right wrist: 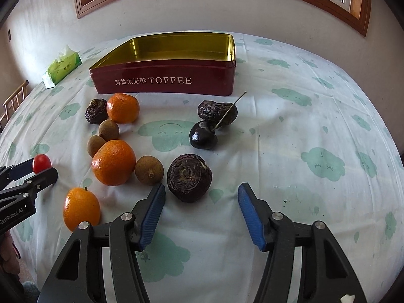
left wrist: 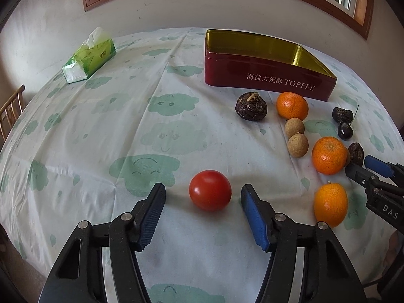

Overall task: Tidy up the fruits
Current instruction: 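Close the left tool on the red tomato while the right tool grasps a dark brown round fruit, then carry the tomato and brown fruit over the red TOFFEE tin with both tools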

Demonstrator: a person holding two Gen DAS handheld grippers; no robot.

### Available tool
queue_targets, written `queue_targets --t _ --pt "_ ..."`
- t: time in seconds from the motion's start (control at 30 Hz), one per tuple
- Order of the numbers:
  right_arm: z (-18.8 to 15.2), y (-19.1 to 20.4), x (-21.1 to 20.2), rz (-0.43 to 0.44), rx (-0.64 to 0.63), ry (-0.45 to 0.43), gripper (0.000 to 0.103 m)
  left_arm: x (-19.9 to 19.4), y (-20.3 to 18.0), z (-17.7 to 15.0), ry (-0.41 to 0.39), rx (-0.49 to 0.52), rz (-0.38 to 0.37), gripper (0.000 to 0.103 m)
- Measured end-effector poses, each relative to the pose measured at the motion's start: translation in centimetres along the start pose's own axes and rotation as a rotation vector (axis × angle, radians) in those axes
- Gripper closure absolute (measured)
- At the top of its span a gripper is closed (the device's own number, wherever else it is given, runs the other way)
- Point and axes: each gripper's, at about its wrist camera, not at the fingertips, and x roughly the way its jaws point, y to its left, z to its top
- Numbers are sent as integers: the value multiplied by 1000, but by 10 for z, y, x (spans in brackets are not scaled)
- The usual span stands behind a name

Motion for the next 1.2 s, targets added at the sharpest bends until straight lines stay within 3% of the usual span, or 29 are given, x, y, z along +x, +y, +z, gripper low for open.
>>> queue_targets --t 0.1,0.2,0.47,1.2 --pt "3 1 1 4 -10 -4 56 1 -1 0 -9 1 -4 48" --pt "3 3 0 13 -18 -10 71 0 0 0 -16 1 -8 54" --pt "2 2 0 15 -16 -11 72 -3 7 -2 -26 -15 -45 71" --pt "0 4 -8 22 -14 -5 72 -10 2 -1 -28 -1 -33 72"
